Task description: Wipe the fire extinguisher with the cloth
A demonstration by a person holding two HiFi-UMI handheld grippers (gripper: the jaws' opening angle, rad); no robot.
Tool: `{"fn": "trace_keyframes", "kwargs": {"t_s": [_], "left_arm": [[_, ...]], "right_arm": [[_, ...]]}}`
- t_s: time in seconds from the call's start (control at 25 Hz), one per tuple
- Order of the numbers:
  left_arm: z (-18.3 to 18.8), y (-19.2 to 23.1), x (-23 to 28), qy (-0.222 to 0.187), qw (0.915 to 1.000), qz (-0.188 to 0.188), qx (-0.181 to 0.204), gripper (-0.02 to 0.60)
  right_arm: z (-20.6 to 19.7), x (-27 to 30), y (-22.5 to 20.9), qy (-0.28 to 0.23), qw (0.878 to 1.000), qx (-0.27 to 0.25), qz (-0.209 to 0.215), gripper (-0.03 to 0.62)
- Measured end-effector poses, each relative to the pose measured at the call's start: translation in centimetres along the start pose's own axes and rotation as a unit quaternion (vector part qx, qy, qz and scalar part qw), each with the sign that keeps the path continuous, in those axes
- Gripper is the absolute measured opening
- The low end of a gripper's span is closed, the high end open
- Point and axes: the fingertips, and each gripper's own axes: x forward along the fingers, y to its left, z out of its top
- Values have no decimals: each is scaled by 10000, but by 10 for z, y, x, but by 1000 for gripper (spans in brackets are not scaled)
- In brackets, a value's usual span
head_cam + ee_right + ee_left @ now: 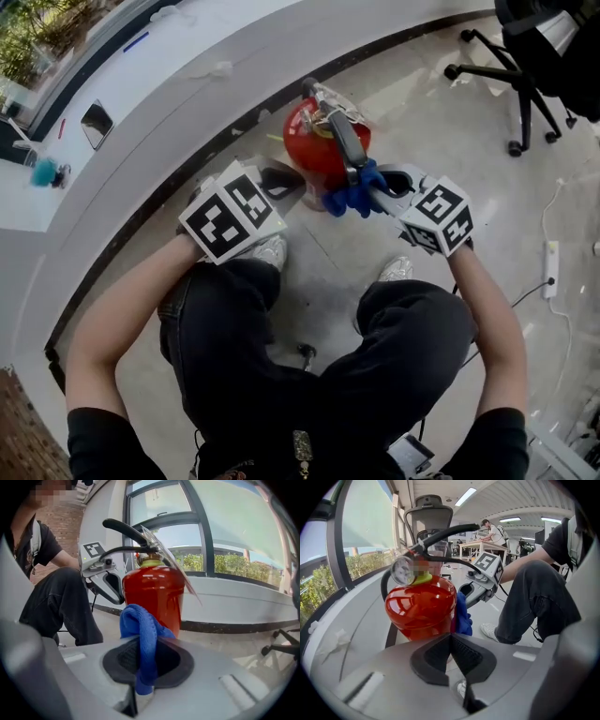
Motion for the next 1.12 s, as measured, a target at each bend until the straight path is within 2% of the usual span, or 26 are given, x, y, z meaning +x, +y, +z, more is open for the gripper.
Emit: {"fn": "trace_keyframes", "kwargs": {"t_s": [0.16,0.32,0.44,0.6,0.8,0.88,1.0,1.08,1.12], "left_arm": [[-8,-12,16,197,9996,-219,39,6],[-11,-21,35,368,9990,-246,63,6],[-12,-27,47,438,9989,-148,-96,6],[-10,-35,67,502,9982,96,-302,6],[-20,-49,102,516,9941,332,-895,6],[-28,-51,118,502,9881,446,-1382,6],[-46,-54,138,482,9659,598,-2472,6],[-56,-54,150,510,9520,695,-2937,6],[-58,-53,156,519,9481,741,-3048,6]], "right_arm": [[-22,17,-17,84,9992,383,-50,38],[-38,26,-24,122,9984,558,50,38],[-44,31,-28,24,9985,543,106,38],[-51,39,-40,-289,9969,731,-20,38],[-72,59,-48,-661,9893,1290,-148,38],[-88,69,-52,-704,9842,1611,-188,38],[-115,90,-56,-662,9781,1963,-181,38],[-134,105,-60,-549,9745,2168,-188,38],[-143,112,-64,-452,9729,2261,-200,38]]}}
